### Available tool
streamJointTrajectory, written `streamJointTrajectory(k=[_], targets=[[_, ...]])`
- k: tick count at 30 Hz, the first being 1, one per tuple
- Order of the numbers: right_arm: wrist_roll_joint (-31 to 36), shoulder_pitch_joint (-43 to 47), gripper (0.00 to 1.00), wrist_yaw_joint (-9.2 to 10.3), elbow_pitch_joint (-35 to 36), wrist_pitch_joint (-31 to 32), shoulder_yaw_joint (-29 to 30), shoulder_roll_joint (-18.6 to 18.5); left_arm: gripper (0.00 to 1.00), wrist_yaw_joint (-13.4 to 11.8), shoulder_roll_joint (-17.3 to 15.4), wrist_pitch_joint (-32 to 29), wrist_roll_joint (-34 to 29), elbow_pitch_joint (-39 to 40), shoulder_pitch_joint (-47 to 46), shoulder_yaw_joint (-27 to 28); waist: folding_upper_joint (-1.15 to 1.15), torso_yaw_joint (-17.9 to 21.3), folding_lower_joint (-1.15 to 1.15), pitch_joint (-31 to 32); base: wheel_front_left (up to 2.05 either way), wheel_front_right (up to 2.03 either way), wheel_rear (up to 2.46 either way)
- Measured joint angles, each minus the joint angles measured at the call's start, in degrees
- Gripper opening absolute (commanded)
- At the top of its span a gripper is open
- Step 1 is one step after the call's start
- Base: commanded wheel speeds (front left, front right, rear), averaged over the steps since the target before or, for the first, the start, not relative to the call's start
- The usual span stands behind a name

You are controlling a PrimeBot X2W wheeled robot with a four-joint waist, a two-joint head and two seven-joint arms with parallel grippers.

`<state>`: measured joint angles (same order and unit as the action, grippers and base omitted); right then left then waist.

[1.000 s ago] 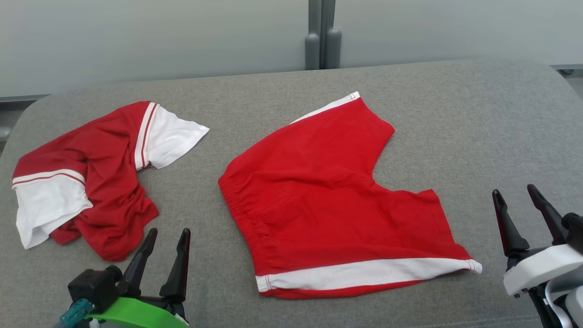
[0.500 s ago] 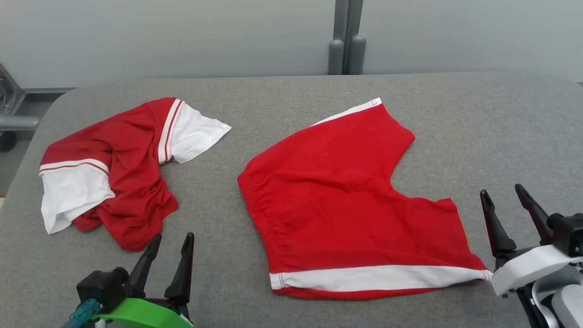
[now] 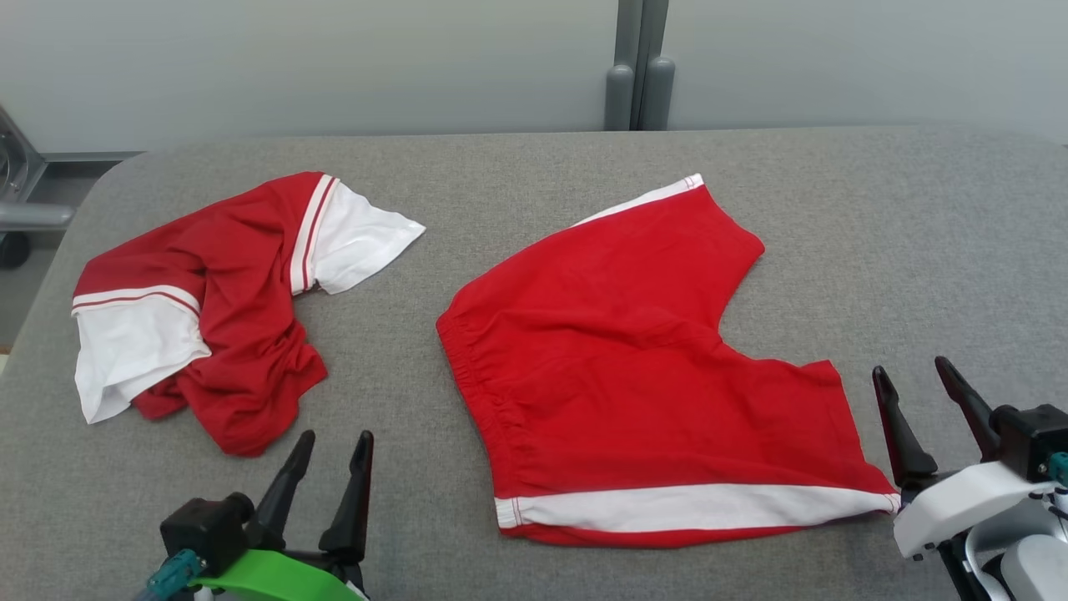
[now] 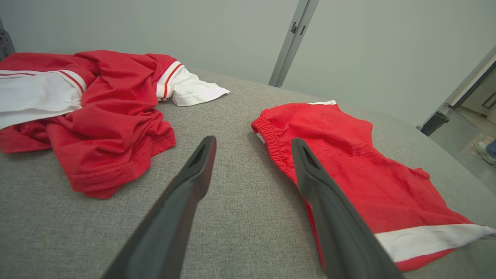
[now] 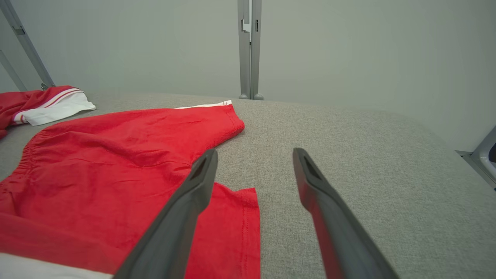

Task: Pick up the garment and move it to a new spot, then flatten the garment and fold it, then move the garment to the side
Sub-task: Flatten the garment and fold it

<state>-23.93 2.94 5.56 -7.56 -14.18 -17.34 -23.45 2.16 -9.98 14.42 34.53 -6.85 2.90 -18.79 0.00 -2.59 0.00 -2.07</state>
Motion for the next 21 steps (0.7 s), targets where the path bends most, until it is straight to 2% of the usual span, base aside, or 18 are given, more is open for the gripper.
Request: streamJointTrajectory(k=[7,15,21], targets=[[-0.2,3.4,1.00,-1.54,-3.2,-0.1,-2.1,1.2,1.00,1.8,1.9,-0.2,0.5,-2.2,0.5,-3.9,0.00,0.6,0.00,-0.6,0.00,0.00,0.00],[-0.9,5.7,1.00,-2.71,-4.2,-0.2,-2.8,3.0,1.00,2.7,3.9,-2.4,1.5,-3.7,0.7,-7.3,0.00,2.3,0.00,-1.6,0.00,0.00,0.00],[-1.4,7.1,1.00,-3.32,-5.4,-0.2,-2.0,3.1,1.00,3.1,4.1,-4.0,3.3,-4.7,0.7,-9.0,0.00,3.7,0.00,-2.5,0.00,0.00,0.00]])
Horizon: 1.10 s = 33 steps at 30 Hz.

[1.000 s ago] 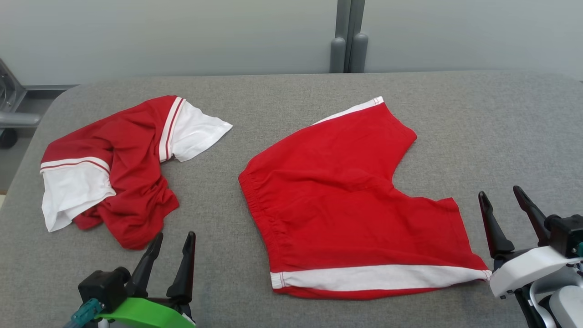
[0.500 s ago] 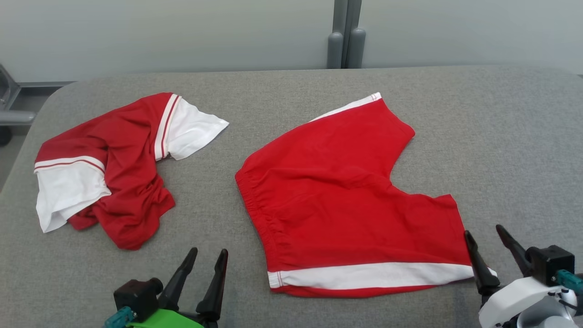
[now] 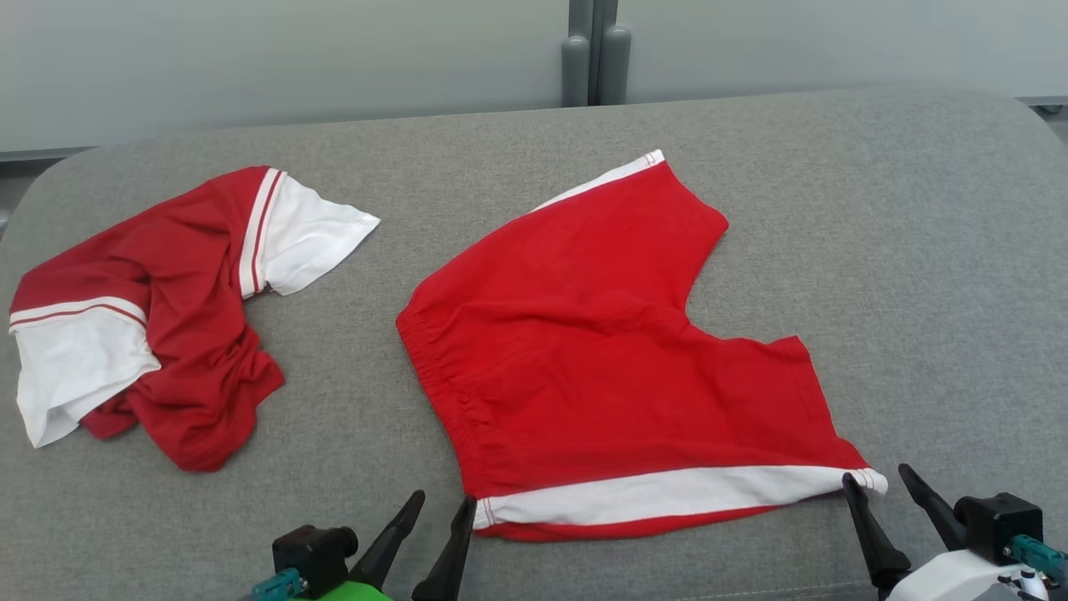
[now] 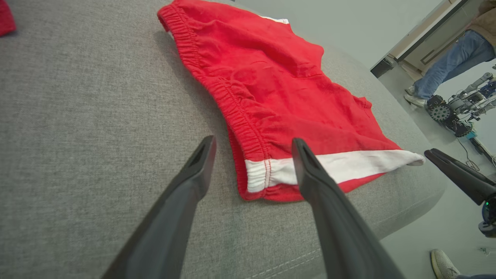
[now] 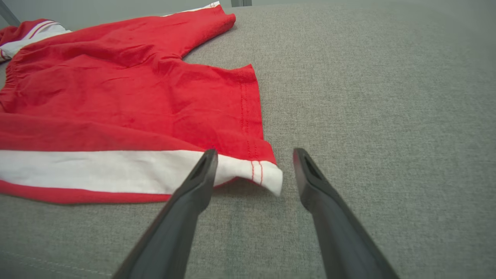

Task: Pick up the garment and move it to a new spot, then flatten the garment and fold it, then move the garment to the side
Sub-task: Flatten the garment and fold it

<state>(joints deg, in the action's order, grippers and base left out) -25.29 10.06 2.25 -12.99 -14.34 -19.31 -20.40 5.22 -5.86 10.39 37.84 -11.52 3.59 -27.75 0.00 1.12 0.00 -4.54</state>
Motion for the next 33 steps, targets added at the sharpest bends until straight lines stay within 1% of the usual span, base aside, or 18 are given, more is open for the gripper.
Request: streamJointTrajectory(k=[2,6,8,11,13,22,23,24,25,26,28,30,31,33], targets=[[0.0,0.0,1.00,-0.24,-0.5,0.0,0.0,0.1,1.00,0.1,0.1,-0.3,0.3,-0.5,0.0,-0.2,0.00,0.5,0.00,-0.3,0.00,0.00,0.00],[-0.2,-0.1,1.00,-1.75,-1.5,0.0,-0.6,0.3,1.00,0.4,0.3,-1.0,0.5,-1.1,-0.1,-0.5,0.00,1.6,0.00,-0.7,0.00,0.00,0.00],[-0.5,-0.1,1.00,-1.77,-2.3,0.0,-0.8,0.5,1.00,0.6,0.5,-2.0,0.8,-1.4,-0.4,-1.3,0.00,2.0,0.00,-0.8,0.00,0.00,0.00],[-0.7,-0.2,1.00,-2.32,-2.9,0.0,-0.7,0.6,1.00,0.6,0.9,-2.4,0.8,-2.0,-1.2,-2.0,0.00,2.0,0.00,-0.9,0.00,0.00,0.00],[-0.9,-0.2,1.00,-2.36,-3.3,0.0,-0.5,0.6,1.00,0.6,0.9,-2.8,1.1,-2.4,-1.6,-2.0,0.00,2.0,0.00,-1.0,0.00,0.00,0.00],[-0.3,-2.8,1.00,-3.76,-4.8,0.0,-1.1,0.6,1.00,0.8,0.9,-3.4,1.7,-4.2,-2.5,-2.0,0.00,1.3,0.00,-1.4,0.00,0.00,0.00],[-0.1,-3.1,0.98,-3.76,-5.0,0.0,-1.2,0.6,1.00,0.8,0.9,-3.4,1.7,-4.4,-2.7,-2.0,0.00,1.3,0.00,-1.4,0.00,0.00,0.00],[0.0,-3.3,0.91,-3.83,-5.2,0.0,-1.2,0.6,1.00,0.8,0.9,-3.4,1.7,-4.4,-2.8,-2.0,0.00,1.2,0.00,-1.4,0.00,0.00,0.00],[0.1,-3.5,0.73,-4.23,-5.6,0.0,-1.3,0.6,1.00,0.9,0.9,-3.4,1.7,-4.5,-2.8,-2.0,0.00,1.0,0.00,-1.5,0.00,0.00,0.00],[0.0,-3.7,0.49,-4.31,-5.8,0.0,-1.4,0.6,1.00,1.0,0.9,-3.4,1.7,-4.6,-2.8,-2.0,0.00,0.9,0.00,-1.5,0.00,0.00,0.00],[0.0,-3.7,0.31,-4.58,-6.3,0.0,-1.4,0.7,1.00,1.2,0.9,-3.4,1.8,-4.7,-3.0,-2.0,0.00,0.7,0.00,-1.5,0.00,0.00,0.00],[0.0,-3.7,0.25,-4.70,-6.8,0.0,-1.4,0.8,1.00,1.2,0.9,-3.4,1.8,-4.8,-3.2,-2.0,0.00,0.5,0.00,-1.6,0.00,0.00,0.00],[0.0,-3.7,0.18,-4.76,-7.1,0.0,-1.4,0.9,1.00,1.2,0.9,-3.4,1.8,-4.9,-3.3,-2.0,0.00,0.4,0.00,-1.6,0.00,0.00,0.00],[0.0,-3.7,0.00,-4.85,-7.5,0.0,-1.5,0.9,1.00,1.2,0.9,-3.4,1.8,-5.1,-3.4,-2.1,0.00,0.2,0.00,-1.6,0.00,0.00,0.00]])
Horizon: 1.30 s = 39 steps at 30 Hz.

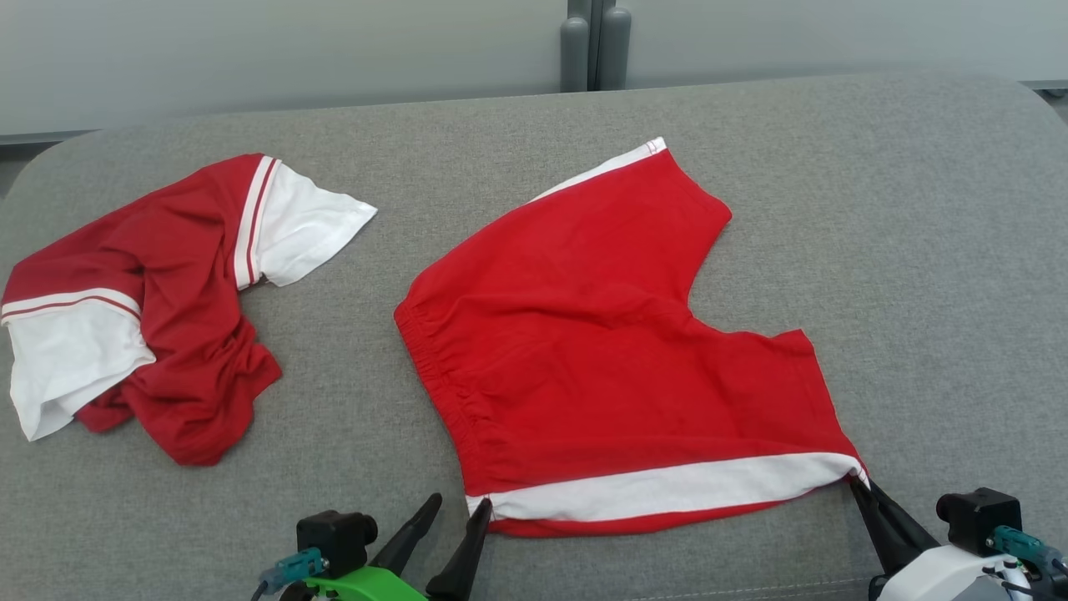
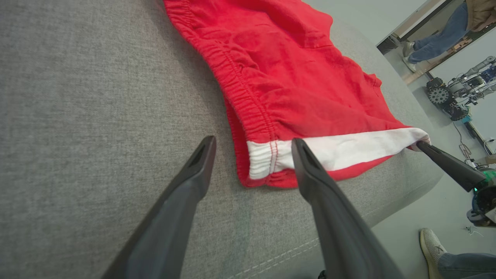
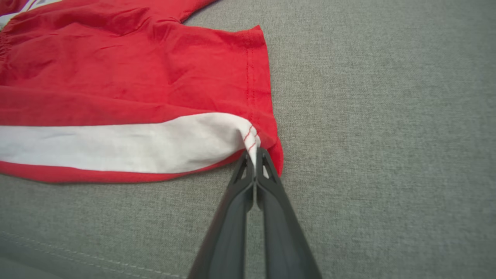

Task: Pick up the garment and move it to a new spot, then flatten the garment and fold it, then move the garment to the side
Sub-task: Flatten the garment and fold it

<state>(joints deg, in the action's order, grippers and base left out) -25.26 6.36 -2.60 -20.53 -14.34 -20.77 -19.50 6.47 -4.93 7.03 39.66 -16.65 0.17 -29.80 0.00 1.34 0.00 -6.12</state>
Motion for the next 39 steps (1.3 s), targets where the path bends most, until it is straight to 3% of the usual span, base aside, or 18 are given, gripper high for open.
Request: streamJointTrajectory(k=[16,19,20,22,24,26,28,29,39], targets=[[0.0,-1.3,0.00,-1.42,-1.3,0.0,0.0,0.3,1.00,0.1,0.6,-1.4,5.9,-2.9,-0.1,-1.0,0.00,0.4,0.00,0.2,0.00,0.00,0.00],[0.0,-1.3,0.00,-1.43,-1.5,0.0,0.0,0.3,0.78,0.1,0.7,-1.4,5.9,-3.3,-0.3,-1.4,0.00,0.7,0.00,0.1,0.00,0.00,0.00],[0.0,-1.4,0.00,-1.44,-1.5,0.0,0.0,0.3,0.64,0.1,0.7,-1.4,5.9,-3.3,-0.3,-1.5,0.00,0.7,0.00,0.1,0.00,0.00,0.00],[0.0,-1.5,0.00,-1.57,-1.6,0.0,0.0,0.3,0.60,0.1,0.8,-1.3,5.9,-3.3,-0.5,-1.8,0.00,0.9,0.00,0.0,0.00,0.00,0.00],[0.0,-1.5,0.00,-1.61,-1.6,0.0,0.0,0.3,0.44,0.2,0.9,-0.8,5.9,-3.2,-0.8,-1.9,0.00,1.0,0.00,-0.3,0.00,0.00,0.00],[0.0,-1.8,0.00,-1.67,-1.6,0.0,0.1,0.3,0.35,0.2,1.0,-0.7,5.9,-3.1,-1.6,-2.2,0.00,1.1,0.00,-0.6,0.00,0.00,0.00],[0.0,-2.4,0.00,-1.93,-1.6,0.0,0.1,0.3,0.07,0.6,1.0,-0.3,5.9,-2.8,-2.5,-2.4,0.00,1.1,0.00,-1.0,0.00,0.00,0.00],[0.0,-2.5,0.00,-1.94,-1.6,0.0,0.2,0.3,0.00,0.6,1.1,-0.4,5.9,-2.7,-2.9,-2.8,0.00,1.1,0.00,-1.2,0.00,0.00,0.00],[-0.6,-2.6,0.00,-2.92,0.8,0.0,1.7,-0.9,0.00,0.6,0.6,-3.1,10.1,0.8,-3.3,-4.9,0.00,1.2,0.00,-2.8,0.00,0.00,0.00]])
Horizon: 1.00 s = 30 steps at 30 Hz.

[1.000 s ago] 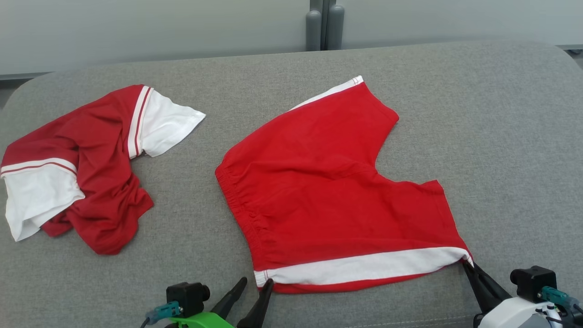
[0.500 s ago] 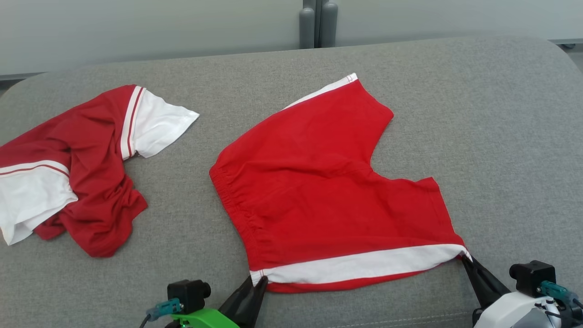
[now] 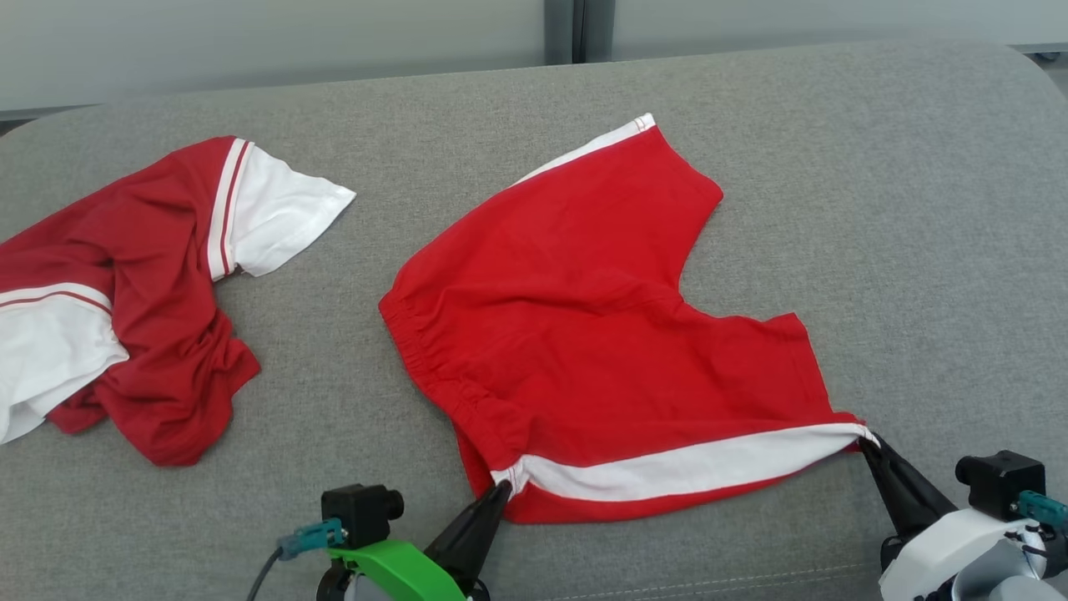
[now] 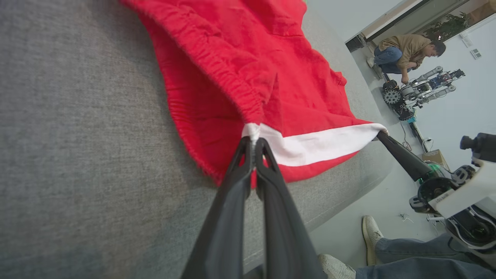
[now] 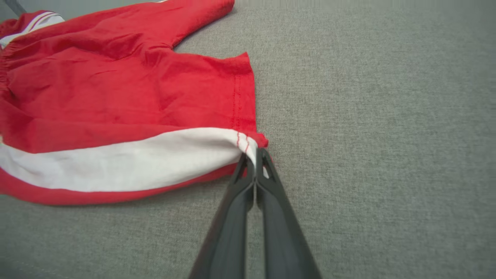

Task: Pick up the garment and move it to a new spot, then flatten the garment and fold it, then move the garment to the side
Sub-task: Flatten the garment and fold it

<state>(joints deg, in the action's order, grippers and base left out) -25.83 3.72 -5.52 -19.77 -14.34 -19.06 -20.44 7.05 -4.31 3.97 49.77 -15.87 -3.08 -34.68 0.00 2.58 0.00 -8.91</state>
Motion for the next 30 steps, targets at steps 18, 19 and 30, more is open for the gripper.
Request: streamJointTrajectory(k=[18,19,30], targets=[[-9.7,6.3,0.00,-1.02,20.7,4.7,5.9,-10.8,0.00,0.0,-11.0,-11.8,20.0,31.7,7.3,1.1,0.00,1.3,0.00,-0.9,0.00,0.00,0.00],[-9.7,6.2,0.00,-1.02,21.5,5.4,6.0,-11.5,0.00,0.0,-11.1,-12.0,20.8,32.4,7.6,2.0,0.00,1.3,0.00,-1.3,0.00,0.00,0.00],[-13.4,-10.7,0.00,-1.54,27.3,17.7,5.1,-17.8,0.00,-5.0,-11.7,-15.2,25.3,36.8,4.2,8.5,0.00,-0.7,-0.01,-7.5,0.00,0.00,0.00]])
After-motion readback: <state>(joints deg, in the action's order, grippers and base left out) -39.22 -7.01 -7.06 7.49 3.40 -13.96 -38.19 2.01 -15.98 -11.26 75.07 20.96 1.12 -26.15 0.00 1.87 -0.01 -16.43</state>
